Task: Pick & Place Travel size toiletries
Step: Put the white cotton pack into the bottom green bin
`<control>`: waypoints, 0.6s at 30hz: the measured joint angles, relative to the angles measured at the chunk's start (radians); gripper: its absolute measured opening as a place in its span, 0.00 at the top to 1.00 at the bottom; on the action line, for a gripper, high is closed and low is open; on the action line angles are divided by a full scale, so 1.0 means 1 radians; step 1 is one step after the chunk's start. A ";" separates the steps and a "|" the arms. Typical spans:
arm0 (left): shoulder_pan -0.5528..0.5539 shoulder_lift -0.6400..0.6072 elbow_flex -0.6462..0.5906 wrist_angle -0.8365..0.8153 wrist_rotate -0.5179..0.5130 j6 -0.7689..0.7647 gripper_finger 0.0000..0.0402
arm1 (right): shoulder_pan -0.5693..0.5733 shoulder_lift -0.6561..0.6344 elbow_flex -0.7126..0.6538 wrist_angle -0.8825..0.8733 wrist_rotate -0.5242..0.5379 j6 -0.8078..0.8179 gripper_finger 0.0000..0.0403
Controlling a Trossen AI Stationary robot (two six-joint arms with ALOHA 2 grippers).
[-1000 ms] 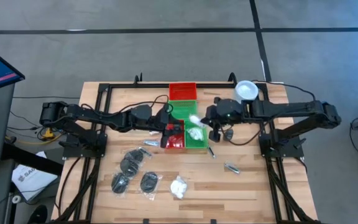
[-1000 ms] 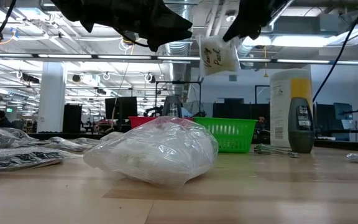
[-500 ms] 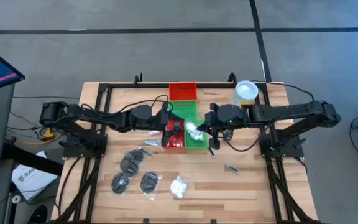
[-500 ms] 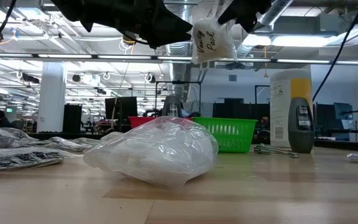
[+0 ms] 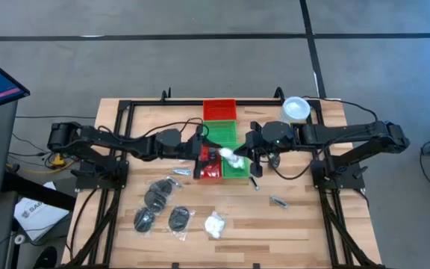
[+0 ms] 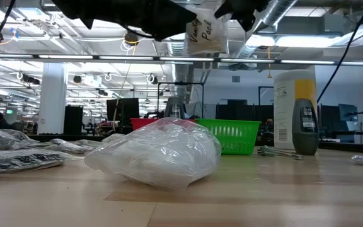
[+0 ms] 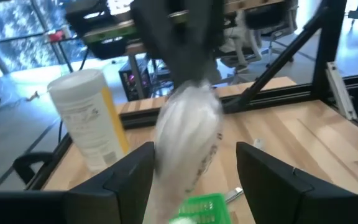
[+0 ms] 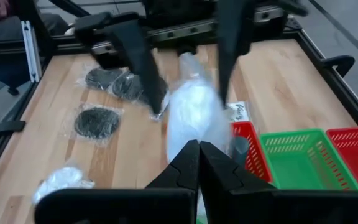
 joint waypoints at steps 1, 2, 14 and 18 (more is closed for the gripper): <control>-0.003 0.000 0.000 0.002 -0.001 0.006 0.46 | -0.004 0.000 0.000 0.000 -0.001 0.000 1.00; -0.007 0.000 0.000 0.003 -0.002 0.010 0.48 | -0.005 0.000 0.000 0.000 -0.001 0.000 1.00; -0.011 0.000 0.000 0.016 -0.002 0.032 0.96 | -0.001 0.000 0.000 0.006 -0.006 0.003 1.00; -0.012 0.000 0.000 0.015 -0.002 0.031 0.98 | -0.001 0.000 0.000 0.006 -0.006 0.002 1.00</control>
